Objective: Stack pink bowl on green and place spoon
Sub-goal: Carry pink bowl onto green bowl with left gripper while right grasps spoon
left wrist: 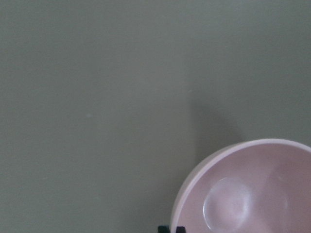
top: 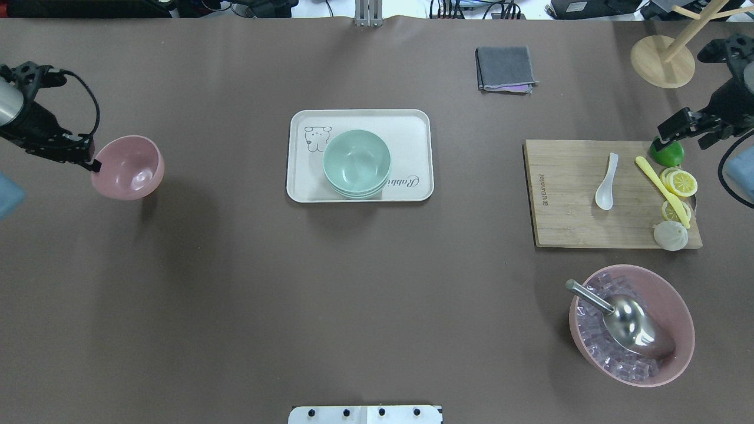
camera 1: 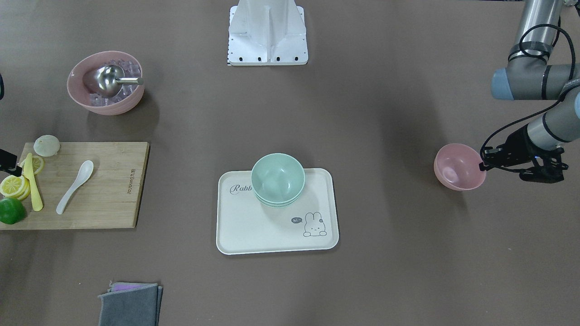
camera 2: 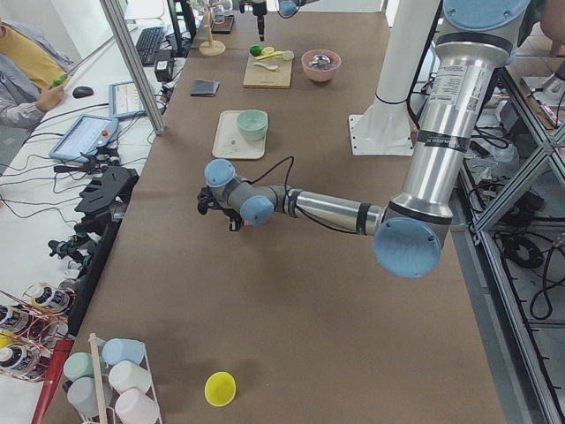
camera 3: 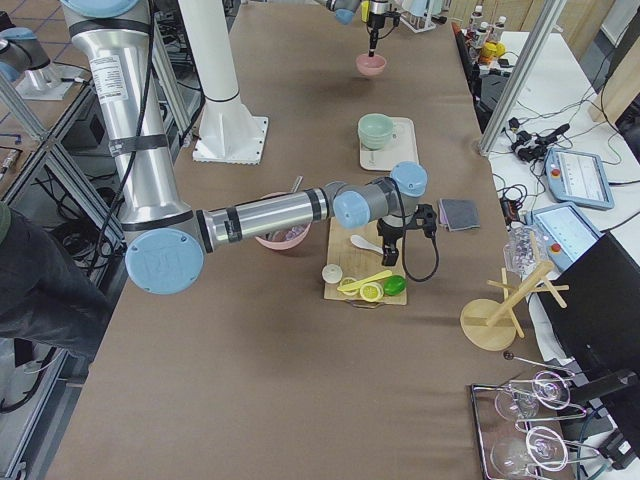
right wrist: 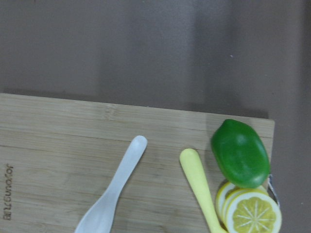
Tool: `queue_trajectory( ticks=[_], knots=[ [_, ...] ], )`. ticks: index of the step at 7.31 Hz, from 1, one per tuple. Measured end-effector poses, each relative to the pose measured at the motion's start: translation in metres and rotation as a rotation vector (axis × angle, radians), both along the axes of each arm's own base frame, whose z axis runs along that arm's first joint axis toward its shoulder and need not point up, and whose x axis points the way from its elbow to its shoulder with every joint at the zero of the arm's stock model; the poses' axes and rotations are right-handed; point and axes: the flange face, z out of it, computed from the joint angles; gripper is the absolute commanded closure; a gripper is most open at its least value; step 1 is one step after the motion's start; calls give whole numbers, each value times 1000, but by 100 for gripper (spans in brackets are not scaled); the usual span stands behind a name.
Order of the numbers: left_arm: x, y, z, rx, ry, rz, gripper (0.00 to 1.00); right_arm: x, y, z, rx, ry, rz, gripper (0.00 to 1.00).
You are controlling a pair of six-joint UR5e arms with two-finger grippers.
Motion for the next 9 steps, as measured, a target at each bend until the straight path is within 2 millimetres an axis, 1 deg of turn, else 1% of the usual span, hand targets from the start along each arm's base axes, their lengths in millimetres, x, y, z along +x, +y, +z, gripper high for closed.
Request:
queue_trajectory(
  ticks=[1,2,3,4,5,6,7,9],
  knots=[
    [8,-14,-58,-31,35,-26,100,-21,0,-7,-24,1,1,1],
    [20,-25,-117,-46,57,-59,100,-40,2,-4,-50,13,-7,1],
    [44,-29,-171,-54,70,-92,100,-56,4,2,-78,27,-10,2],
    [80,-26,-217,-53,71,-121,100,-70,3,6,-98,35,-13,7],
    [114,-19,-249,-45,67,-144,100,-80,-1,9,-112,36,-5,11],
    [137,-12,-269,-39,66,-160,100,-88,-6,15,-136,33,22,22],
    [148,-9,-281,-37,69,-169,100,-93,-7,21,-165,29,54,23],
    [158,-8,-293,-38,73,-176,100,-96,-6,28,-217,30,97,23]
  ],
)
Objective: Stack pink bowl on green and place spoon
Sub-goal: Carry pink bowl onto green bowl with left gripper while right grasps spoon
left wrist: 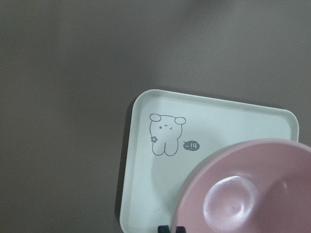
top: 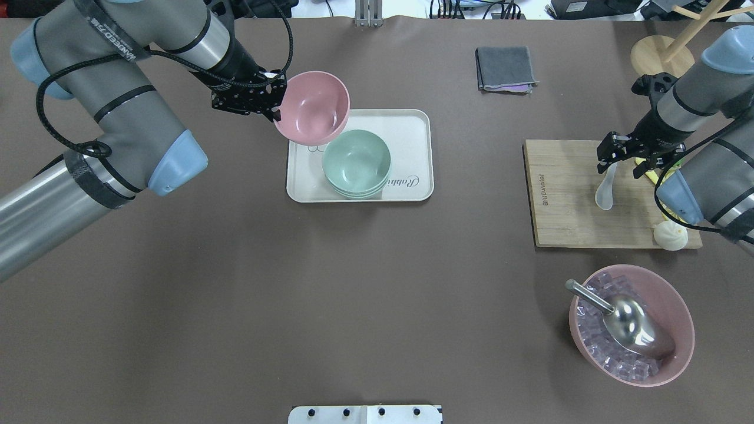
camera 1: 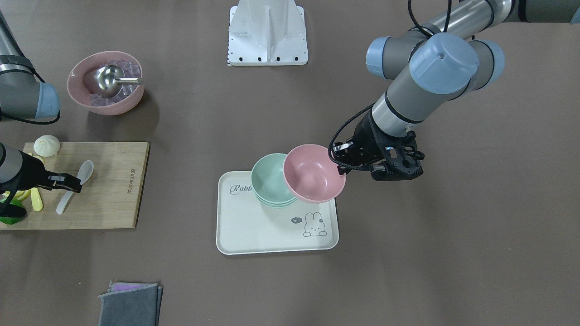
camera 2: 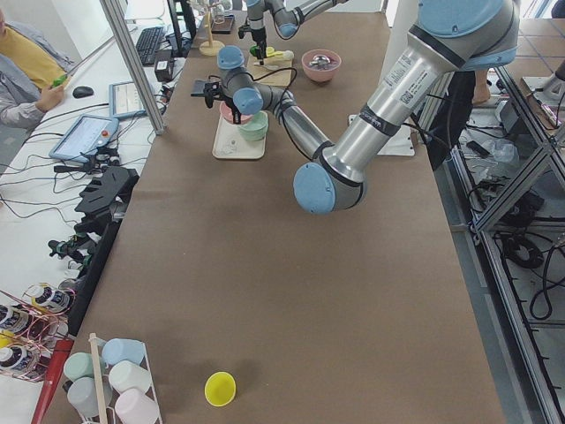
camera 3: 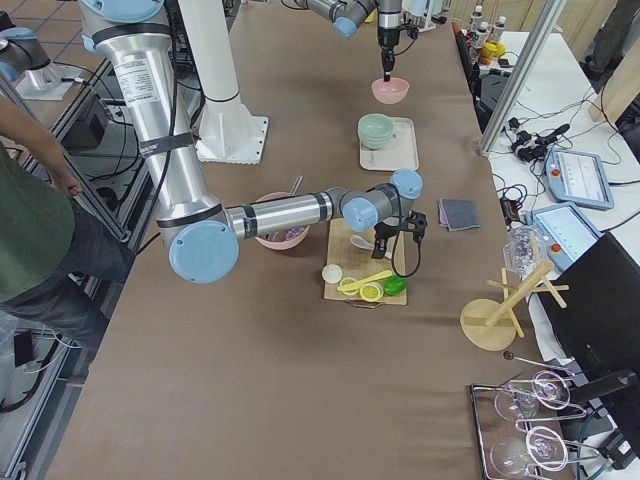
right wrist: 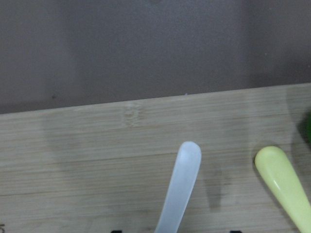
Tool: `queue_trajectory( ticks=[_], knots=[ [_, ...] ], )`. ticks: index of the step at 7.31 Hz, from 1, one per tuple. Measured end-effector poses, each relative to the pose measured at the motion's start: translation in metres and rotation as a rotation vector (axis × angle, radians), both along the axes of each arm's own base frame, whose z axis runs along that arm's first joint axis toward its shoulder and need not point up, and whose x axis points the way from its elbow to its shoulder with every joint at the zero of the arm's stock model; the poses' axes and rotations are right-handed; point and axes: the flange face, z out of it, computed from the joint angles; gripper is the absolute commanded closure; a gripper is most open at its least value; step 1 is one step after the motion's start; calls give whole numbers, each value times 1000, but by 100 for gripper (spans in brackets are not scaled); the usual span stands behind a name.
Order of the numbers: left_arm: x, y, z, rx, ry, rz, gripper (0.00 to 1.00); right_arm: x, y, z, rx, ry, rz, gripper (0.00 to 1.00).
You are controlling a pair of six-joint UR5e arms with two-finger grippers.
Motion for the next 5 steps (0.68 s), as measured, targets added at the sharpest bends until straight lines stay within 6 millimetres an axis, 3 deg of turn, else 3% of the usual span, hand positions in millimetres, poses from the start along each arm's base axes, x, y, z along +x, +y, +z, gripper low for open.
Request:
queue_trajectory(
  ticks=[2,3,5],
  knots=[
    [6,2,-13,-12,9,-8,100,-4,3,7,-22,6,5,45],
    [9,4,-15,-13,10,-9,100,-6,4,9,-29,8,3,49],
    [17,8,-18,-7,7,-11,100,-10,4,9,-35,9,1,99]
  ],
)
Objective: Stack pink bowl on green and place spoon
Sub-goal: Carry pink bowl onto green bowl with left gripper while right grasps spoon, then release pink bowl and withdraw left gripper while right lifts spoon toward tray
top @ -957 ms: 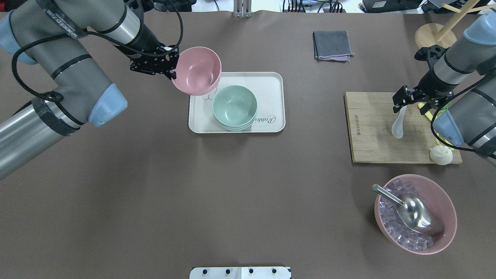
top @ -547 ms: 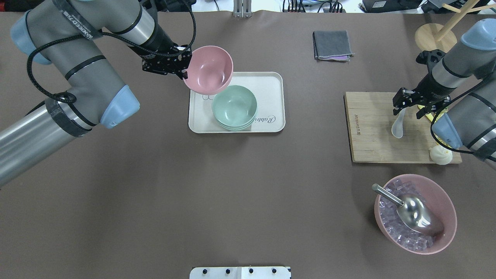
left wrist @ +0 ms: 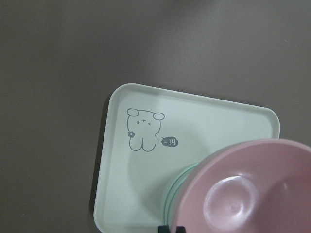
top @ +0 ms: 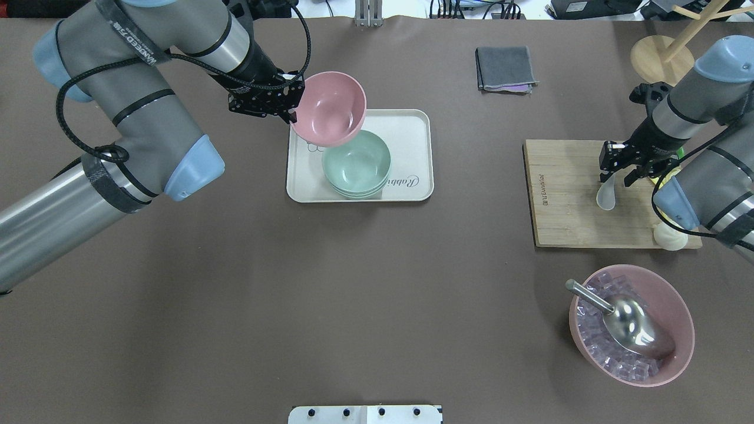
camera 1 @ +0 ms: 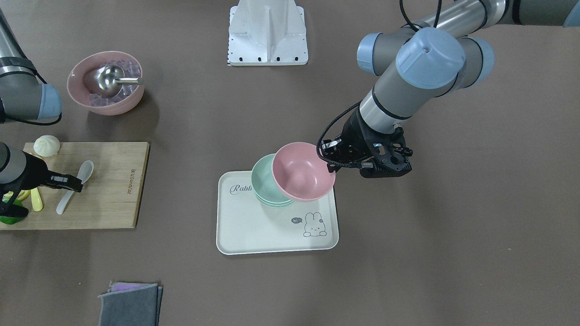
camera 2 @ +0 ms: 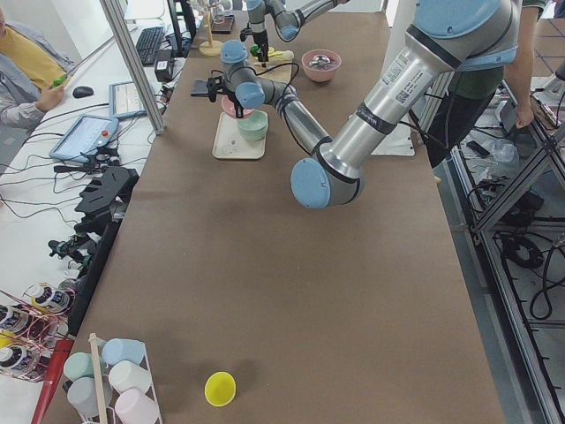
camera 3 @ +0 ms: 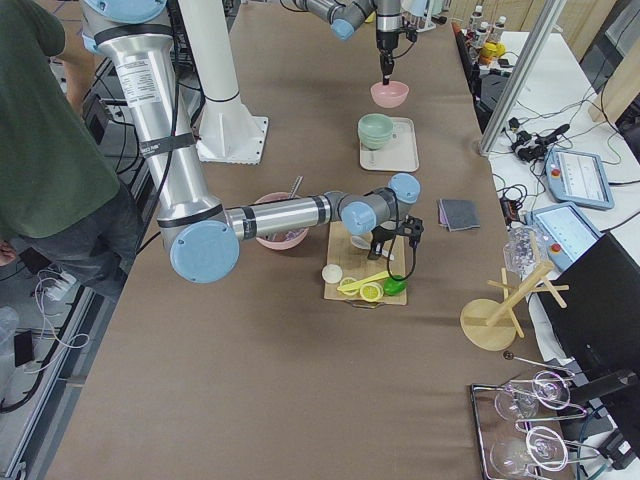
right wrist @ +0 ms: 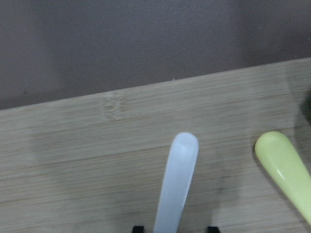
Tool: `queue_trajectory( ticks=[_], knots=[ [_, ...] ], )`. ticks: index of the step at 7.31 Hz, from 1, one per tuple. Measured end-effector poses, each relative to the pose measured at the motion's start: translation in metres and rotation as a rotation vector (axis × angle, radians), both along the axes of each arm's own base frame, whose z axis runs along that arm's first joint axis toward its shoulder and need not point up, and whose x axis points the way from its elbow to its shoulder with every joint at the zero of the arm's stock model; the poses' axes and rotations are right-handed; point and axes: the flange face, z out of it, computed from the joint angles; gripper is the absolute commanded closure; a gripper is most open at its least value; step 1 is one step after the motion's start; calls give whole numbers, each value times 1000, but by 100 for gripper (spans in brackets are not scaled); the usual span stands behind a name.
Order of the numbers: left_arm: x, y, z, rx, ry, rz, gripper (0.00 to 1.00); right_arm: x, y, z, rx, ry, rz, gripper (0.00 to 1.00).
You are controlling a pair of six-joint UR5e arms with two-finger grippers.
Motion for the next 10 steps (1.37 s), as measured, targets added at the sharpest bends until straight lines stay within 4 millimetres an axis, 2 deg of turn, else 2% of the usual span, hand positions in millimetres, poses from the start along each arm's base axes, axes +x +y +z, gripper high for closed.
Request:
queue_trajectory(
  ticks=[2,4,5,6,8,9,10],
  knots=[
    [10,5,-2,5,-4,7,100,-2,0,-1,-3,-4,-2,100],
    [34,18,-3,24,-22,12,100,-4,-1,-6,-9,-20,-5,100],
    [48,24,-2,32,-33,16,80,-4,-2,-12,-13,-34,-5,100],
    [63,29,-1,38,-43,22,2,-6,-6,-21,-20,-50,4,100],
    [79,33,-2,73,-59,17,2,-11,-20,-53,-27,-75,43,100],
    [77,31,-3,94,-54,15,2,-14,-29,-74,-28,-91,64,100],
    [65,24,-4,99,-43,11,2,-17,-41,-102,-36,-114,93,100]
  ],
)
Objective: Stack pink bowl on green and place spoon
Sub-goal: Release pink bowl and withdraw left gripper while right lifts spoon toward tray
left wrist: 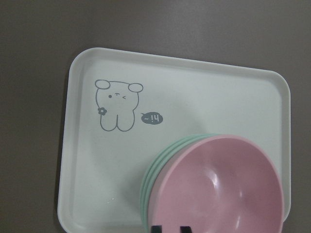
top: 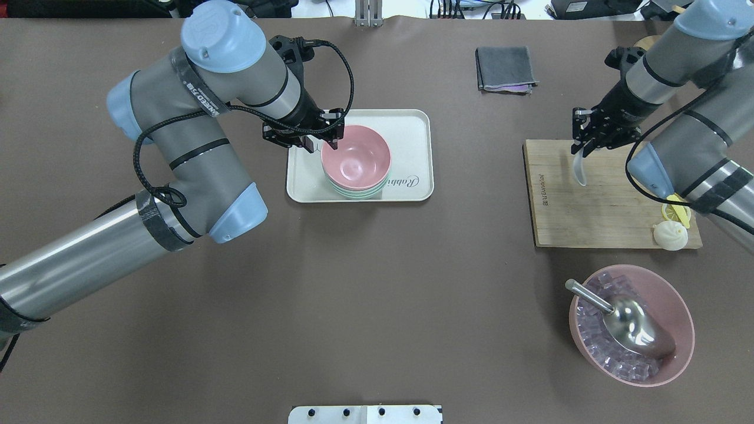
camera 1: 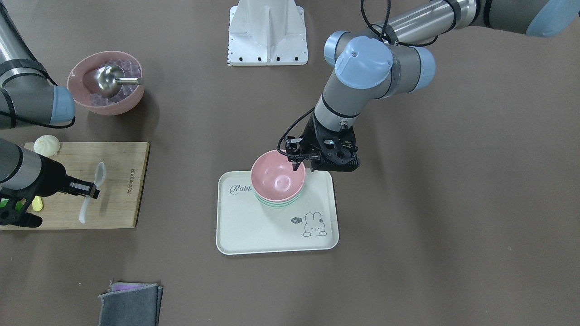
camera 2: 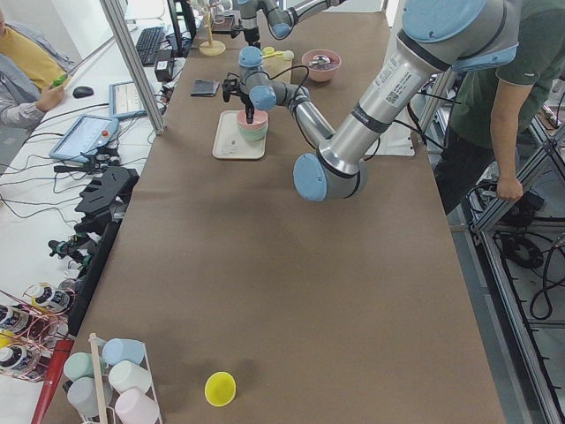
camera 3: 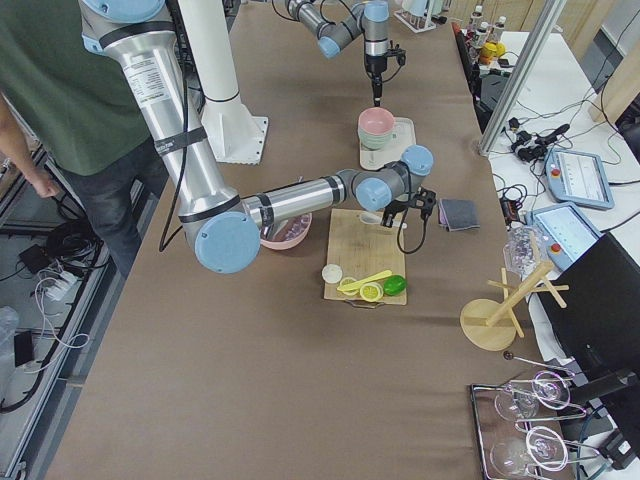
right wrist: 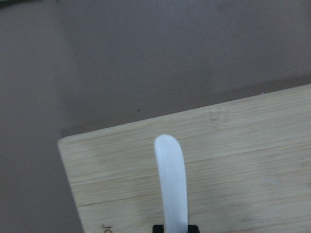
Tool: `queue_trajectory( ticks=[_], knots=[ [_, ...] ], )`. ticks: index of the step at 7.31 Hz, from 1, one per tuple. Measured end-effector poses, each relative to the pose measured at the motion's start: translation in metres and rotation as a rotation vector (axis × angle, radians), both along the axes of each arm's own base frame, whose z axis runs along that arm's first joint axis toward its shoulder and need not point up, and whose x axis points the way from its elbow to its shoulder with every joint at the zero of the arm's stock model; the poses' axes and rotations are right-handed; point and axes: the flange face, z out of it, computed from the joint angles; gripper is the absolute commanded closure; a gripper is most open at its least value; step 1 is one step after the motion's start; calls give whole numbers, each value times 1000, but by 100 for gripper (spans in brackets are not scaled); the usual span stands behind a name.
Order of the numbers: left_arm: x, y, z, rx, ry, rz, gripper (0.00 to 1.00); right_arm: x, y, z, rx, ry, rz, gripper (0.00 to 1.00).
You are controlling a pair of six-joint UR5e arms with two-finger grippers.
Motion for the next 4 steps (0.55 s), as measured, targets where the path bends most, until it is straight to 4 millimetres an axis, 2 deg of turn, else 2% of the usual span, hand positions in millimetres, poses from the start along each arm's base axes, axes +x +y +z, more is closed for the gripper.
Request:
queue_trajectory(
  ticks=[1,2,3,4],
  knots=[
    [-28,-11,9,2,11,15,2,-7,-12,-37,-22,-28,42,100],
    [-66,-14,35,36,8,48,2,-18,-23,-80,-58,-56,93,100],
    [-113,-11,74,76,-8,78,2,-36,-26,-123,-106,-83,140,100],
    [-161,-8,113,100,-18,105,2,-66,-22,-167,-157,-103,180,100]
  ],
)
